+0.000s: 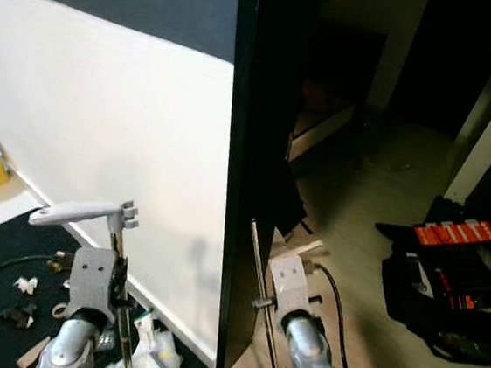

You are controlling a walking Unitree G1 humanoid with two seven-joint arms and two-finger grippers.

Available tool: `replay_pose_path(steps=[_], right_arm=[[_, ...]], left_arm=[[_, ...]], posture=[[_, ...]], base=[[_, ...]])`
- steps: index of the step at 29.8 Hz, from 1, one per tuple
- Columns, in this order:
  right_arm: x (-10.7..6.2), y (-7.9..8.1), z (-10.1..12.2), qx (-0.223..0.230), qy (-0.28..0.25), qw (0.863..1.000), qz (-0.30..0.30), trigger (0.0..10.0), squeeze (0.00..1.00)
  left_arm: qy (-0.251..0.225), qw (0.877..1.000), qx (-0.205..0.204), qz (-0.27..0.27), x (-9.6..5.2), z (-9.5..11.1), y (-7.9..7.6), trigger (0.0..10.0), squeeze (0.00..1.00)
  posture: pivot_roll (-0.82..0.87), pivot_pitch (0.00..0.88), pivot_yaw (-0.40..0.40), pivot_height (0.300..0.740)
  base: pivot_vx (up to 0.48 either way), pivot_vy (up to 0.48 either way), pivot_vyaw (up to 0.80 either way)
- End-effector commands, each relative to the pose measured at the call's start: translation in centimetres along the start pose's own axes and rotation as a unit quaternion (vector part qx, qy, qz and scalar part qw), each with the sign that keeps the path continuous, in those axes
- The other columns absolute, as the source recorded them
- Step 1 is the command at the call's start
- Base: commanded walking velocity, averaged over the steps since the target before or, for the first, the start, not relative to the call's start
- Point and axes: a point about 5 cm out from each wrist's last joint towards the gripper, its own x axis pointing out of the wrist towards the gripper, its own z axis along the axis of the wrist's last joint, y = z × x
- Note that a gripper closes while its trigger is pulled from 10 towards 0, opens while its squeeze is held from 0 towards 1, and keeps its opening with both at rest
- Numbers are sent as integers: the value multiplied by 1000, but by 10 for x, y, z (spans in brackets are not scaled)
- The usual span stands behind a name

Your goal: Sweep floor

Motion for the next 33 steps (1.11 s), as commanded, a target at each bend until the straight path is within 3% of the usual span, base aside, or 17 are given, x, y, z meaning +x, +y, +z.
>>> replay_pose_path(steps=[1, 8, 12, 13, 14, 16, 18, 28, 29, 30, 33], right_arm=[[-2, 3, -8, 7, 21, 1000, -4, 10000, 0], [0, 7, -6, -46, 21, 999, 18, 10000, 0], [3, 3, -5, -50, 32, 998, 21, 10000, 0], [4, 2, -4, -48, 36, 998, 24, 10000, 243], [5, 0, -4, -40, 42, 998, 25, 10000, 996], [6, -2, -3, -34, 45, 998, 26, 10000, 1000], [8, -7, -2, -18, 54, 998, 27, 10000, 1000], [14, -16, 5, -33, 65, 997, 13, 10000, 1000], [15, -15, 5, -19, 70, 997, 17, 10000, 776], [15, -16, 5, -12, 71, 997, 17, 10000, 0], [16, -16, 6, -3, 70, 997, 18, 10000, 0]], left_arm=[[-27, 1000, -4, 12, -1, 14, 6, 10000, 0], [-44, 999, 0, 29, -13, 32, 21, 10000, 0], [-45, 998, 1, 32, -18, 36, 23, 10000, 0], [-44, 999, 1, 32, -20, 37, 24, 10000, 0], [-42, 999, 2, 33, -22, 38, 25, 10000, 0], [-40, 999, 3, 33, -23, 38, 26, 10000, 0], [-38, 999, 4, 34, -25, 39, 27, 10000, 0], [-29, 999, 4, 29, -27, 45, 26, 10000, 0], [-28, 999, 4, 28, -28, 46, 26, 10000, 0], [-27, 999, 4, 28, -28, 46, 26, 10000, 0], [-25, 999, 4, 27, -29, 47, 26, 10000, 0]], posture=[[139, 225, 13, 740], [196, 298, 14, 740], [204, 307, 16, 740], [214, 317, 19, 740], [215, 320, 20, 740], [216, 323, 20, 740], [221, 331, 21, 740], [230, 339, 27, 740], [232, 343, 28, 740], [232, 343, 28, 740], [235, 349, 28, 740]], base=[[0, 0, 0], [0, 0, 0], [0, 0, 0], [0, 0, 0], [0, 0, 0], [0, 0, 0], [0, 0, 0], [0, 0, 0], [0, 0, 0], [0, 0, 0], [0, 0, 0]])
